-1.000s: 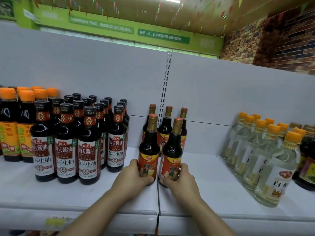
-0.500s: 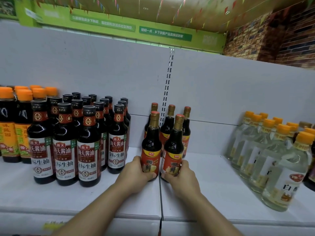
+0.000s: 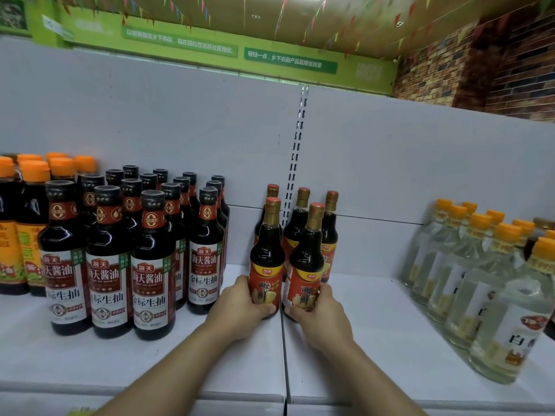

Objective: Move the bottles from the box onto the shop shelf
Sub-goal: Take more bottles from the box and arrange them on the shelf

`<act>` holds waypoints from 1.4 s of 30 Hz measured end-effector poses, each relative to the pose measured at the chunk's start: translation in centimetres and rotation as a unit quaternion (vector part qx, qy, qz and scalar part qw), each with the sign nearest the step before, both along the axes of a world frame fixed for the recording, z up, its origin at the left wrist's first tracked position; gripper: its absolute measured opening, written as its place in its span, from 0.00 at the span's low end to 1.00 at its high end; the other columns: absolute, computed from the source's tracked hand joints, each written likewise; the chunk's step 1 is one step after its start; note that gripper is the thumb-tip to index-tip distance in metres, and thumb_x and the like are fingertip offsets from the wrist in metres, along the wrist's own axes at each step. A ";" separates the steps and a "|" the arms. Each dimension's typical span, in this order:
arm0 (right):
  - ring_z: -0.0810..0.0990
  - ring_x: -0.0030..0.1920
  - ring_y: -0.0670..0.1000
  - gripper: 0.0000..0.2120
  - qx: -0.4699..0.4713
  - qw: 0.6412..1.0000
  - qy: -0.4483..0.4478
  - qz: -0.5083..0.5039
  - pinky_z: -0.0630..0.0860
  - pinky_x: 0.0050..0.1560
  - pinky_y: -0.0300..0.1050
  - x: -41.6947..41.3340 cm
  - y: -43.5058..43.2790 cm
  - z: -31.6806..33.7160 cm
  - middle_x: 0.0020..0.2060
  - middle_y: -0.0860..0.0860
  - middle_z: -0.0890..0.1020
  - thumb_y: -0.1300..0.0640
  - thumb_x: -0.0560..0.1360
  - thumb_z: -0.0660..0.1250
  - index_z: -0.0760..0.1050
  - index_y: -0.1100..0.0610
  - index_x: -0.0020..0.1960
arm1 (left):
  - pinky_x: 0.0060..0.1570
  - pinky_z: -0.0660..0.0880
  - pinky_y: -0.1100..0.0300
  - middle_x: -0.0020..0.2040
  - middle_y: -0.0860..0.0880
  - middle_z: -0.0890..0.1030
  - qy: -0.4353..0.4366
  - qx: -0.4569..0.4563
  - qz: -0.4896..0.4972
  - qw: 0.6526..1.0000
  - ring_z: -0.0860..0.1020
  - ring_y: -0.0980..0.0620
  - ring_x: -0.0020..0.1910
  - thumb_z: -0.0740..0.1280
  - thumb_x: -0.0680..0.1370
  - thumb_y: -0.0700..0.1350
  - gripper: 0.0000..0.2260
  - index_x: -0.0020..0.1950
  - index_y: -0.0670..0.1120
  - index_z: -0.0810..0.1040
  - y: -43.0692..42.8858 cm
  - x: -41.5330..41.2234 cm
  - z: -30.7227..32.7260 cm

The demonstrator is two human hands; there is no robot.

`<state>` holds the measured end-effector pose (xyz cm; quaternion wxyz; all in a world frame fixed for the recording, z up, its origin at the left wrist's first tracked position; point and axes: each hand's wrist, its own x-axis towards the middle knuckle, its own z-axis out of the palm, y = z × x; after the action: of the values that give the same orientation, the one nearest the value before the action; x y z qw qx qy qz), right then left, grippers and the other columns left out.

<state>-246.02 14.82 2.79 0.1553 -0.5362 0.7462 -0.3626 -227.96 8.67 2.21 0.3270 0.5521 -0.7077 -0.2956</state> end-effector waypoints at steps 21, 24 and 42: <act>0.81 0.60 0.54 0.33 0.011 1.000 0.006 -0.005 0.78 0.61 0.55 -0.2 -3.0 0.2 0.62 0.46 0.81 0.39 0.72 0.76 0.66 0.48 0.70 | 0.57 0.79 0.54 0.60 0.53 0.82 0.013 0.015 0.012 1.000 0.81 0.51 0.55 0.79 0.69 0.56 0.30 0.66 0.51 0.72 -2.3 -1.0 0.0; 0.82 0.60 0.54 0.33 0.012 1.000 0.003 -0.004 0.78 0.61 0.55 -0.3 -3.3 0.2 0.63 0.47 0.81 0.39 0.72 0.76 0.66 0.48 0.70 | 0.57 0.79 0.54 0.60 0.53 0.82 0.015 0.019 0.012 1.000 0.81 0.51 0.56 0.79 0.69 0.56 0.30 0.67 0.51 0.72 -2.7 -1.2 0.0; 0.82 0.61 0.55 0.34 0.020 1.000 0.013 -0.021 0.78 0.62 0.56 -0.2 -5.2 0.1 0.64 0.48 0.81 0.39 0.73 0.75 0.65 0.48 0.72 | 0.57 0.76 0.57 0.63 0.51 0.82 0.030 0.039 0.013 0.999 0.81 0.49 0.59 0.78 0.72 0.53 0.28 0.68 0.49 0.73 -4.6 -1.8 0.0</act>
<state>-246.17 9.62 2.87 0.1482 -0.5224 0.7661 -0.3438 -229.78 4.10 2.17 0.3299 0.5643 -0.6785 -0.3351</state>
